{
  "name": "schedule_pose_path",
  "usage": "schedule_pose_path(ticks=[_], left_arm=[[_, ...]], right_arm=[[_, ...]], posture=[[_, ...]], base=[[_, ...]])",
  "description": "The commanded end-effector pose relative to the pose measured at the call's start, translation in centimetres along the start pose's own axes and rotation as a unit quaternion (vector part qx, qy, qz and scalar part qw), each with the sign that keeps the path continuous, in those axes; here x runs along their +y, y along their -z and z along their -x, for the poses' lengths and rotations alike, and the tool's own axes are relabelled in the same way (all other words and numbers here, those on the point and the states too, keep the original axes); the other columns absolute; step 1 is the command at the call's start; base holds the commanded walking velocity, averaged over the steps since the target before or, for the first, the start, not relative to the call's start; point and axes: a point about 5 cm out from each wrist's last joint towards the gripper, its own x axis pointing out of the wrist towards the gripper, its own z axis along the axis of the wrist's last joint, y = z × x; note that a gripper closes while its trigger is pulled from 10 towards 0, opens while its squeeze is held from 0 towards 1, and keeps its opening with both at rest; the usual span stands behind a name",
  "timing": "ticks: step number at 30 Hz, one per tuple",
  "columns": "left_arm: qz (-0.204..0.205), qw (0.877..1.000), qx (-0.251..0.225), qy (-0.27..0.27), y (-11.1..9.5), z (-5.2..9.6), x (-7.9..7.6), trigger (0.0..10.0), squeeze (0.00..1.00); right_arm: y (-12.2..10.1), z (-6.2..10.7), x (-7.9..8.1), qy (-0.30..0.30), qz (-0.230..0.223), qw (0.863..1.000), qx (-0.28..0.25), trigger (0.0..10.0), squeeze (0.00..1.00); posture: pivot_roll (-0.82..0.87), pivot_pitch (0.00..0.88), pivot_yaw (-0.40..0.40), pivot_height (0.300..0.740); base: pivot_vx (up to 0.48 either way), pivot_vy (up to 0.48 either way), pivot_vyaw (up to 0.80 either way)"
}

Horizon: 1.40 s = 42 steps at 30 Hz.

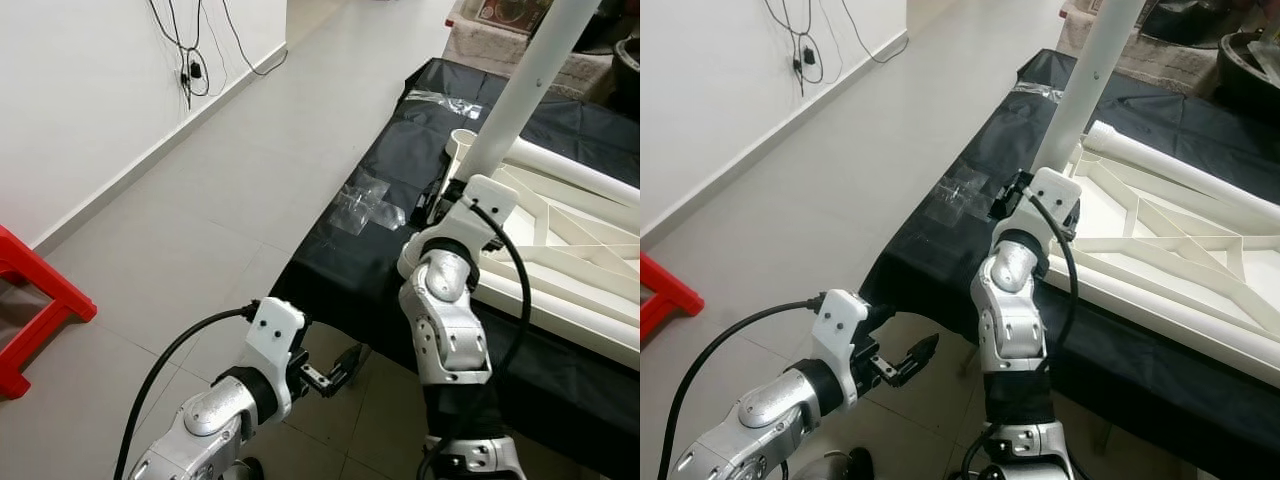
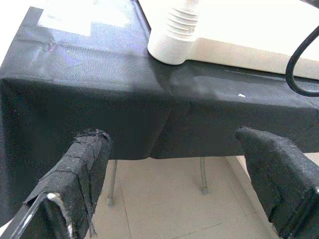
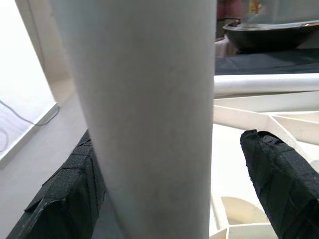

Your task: Building children table

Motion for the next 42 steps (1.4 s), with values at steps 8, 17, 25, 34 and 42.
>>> schedule_pose_path(ticks=[8,17,25,34,42], left_arm=[[0.007,1.0,0.009,0.005,0.6,-0.2,-0.2,10.0,0.0],[0.009,1.0,0.009,0.005,0.6,-0.2,-0.1,10.0,0.0],[0.008,1.0,0.009,0.004,0.6,-0.3,0.0,10.0,0.0],[0.009,1.0,0.01,0.003,0.7,-0.3,0.1,10.0,0.0],[0.007,1.0,0.01,0.002,0.7,-0.4,0.3,10.0,0.0]], right_arm=[[1.2,1.5,0.6,-0.023,-0.021,0.999,0.042,10.0,0.0],[1.2,1.8,0.5,-0.046,-0.013,0.998,0.046,10.0,0.0],[1.3,1.7,0.2,-0.046,-0.012,0.998,0.05,10.0,0.0],[1.5,1.8,-0.1,-0.058,-0.009,0.996,0.061,10.0,0.0],[1.6,2.3,-0.8,-0.065,-0.001,0.996,0.067,10.0,0.0]], posture=[[0.17,0.163,-0.072,0.74],[0.17,0.159,-0.071,0.74],[0.17,0.162,-0.071,0.74],[0.17,0.162,-0.068,0.74],[0.16,0.158,-0.064,0.74]], base=[[0.0,0.0,0.0],[0.0,0.0,0.0],[0.0,0.0,0.0],[0.0,0.0,0.0],[0.0,0.0,0.0]])
